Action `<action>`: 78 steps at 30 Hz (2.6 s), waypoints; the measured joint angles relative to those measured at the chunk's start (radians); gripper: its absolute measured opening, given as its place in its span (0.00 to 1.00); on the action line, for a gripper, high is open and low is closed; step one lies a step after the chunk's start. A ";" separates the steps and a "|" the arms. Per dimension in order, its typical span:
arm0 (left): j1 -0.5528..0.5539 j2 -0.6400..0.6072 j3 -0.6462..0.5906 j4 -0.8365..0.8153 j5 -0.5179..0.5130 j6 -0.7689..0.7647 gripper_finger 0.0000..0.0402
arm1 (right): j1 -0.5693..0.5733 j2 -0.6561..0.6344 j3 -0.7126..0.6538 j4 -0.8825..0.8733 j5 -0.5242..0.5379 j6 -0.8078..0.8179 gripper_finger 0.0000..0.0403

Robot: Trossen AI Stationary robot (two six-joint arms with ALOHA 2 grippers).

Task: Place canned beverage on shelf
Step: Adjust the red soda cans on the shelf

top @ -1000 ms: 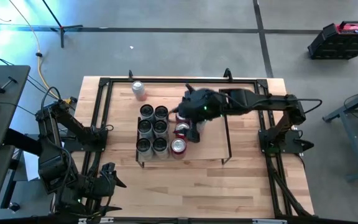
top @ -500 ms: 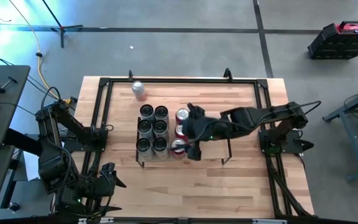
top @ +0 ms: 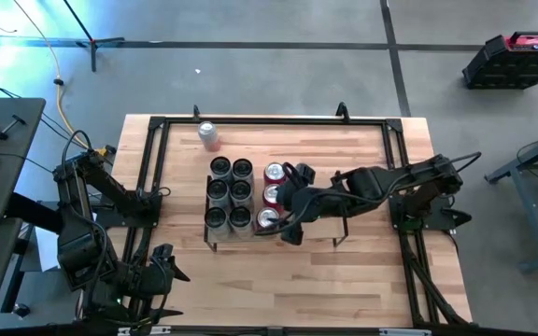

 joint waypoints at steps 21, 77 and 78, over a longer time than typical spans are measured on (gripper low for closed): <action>0.000 0.000 0.000 0.000 0.000 0.000 0.83 | 0.008 0.043 -0.005 -0.015 0.086 0.046 0.90; 0.000 0.000 0.000 0.001 0.000 0.000 0.83 | 0.006 0.064 -0.003 -0.101 0.014 0.023 0.90; 0.000 0.000 0.000 0.001 0.000 0.000 0.83 | 0.006 0.059 -0.003 -0.109 0.011 0.025 0.90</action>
